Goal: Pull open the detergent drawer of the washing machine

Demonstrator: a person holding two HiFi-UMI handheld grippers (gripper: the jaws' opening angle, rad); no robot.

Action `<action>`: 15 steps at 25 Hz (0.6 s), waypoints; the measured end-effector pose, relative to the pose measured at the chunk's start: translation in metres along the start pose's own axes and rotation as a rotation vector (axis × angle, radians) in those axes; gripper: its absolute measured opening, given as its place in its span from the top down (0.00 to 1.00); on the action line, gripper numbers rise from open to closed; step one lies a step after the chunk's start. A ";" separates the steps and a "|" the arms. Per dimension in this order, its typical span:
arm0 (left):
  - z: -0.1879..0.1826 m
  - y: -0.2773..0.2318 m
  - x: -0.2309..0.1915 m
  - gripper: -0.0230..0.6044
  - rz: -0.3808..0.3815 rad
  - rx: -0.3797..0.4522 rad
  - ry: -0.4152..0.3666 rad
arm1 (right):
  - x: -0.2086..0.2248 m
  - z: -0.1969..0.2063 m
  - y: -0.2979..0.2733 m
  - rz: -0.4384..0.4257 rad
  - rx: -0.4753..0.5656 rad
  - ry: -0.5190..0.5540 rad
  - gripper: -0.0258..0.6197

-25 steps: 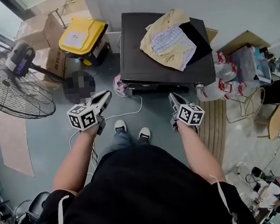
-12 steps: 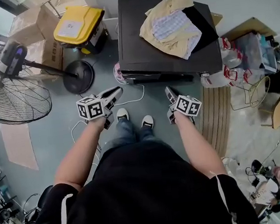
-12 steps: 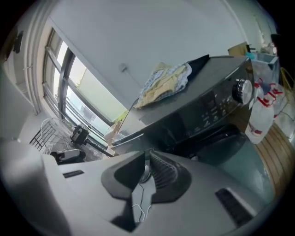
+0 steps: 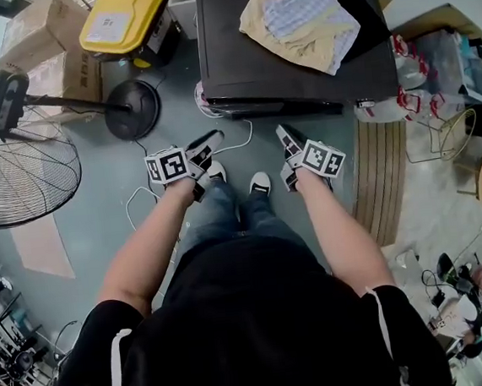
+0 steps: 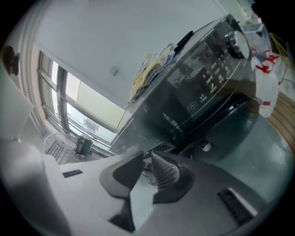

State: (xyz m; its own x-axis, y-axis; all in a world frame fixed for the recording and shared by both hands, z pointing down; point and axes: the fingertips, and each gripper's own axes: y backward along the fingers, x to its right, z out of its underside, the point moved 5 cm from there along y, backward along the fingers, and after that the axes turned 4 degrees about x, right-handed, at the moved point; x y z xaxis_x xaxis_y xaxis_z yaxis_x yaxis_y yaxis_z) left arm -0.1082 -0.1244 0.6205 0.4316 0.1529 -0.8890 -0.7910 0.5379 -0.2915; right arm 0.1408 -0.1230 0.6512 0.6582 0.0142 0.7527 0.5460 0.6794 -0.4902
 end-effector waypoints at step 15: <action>0.016 -0.038 -0.080 0.75 -0.044 0.073 0.213 | 0.040 0.026 -0.051 0.003 0.079 -0.213 0.87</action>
State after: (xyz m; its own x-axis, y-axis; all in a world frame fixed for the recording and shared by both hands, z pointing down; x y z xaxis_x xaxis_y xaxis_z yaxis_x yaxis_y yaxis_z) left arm -0.1051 -0.1437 0.7085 0.3580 -0.0463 -0.9326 -0.7366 0.5997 -0.3126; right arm 0.1255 -0.1385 0.7176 0.5313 0.1653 0.8309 0.4964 0.7341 -0.4635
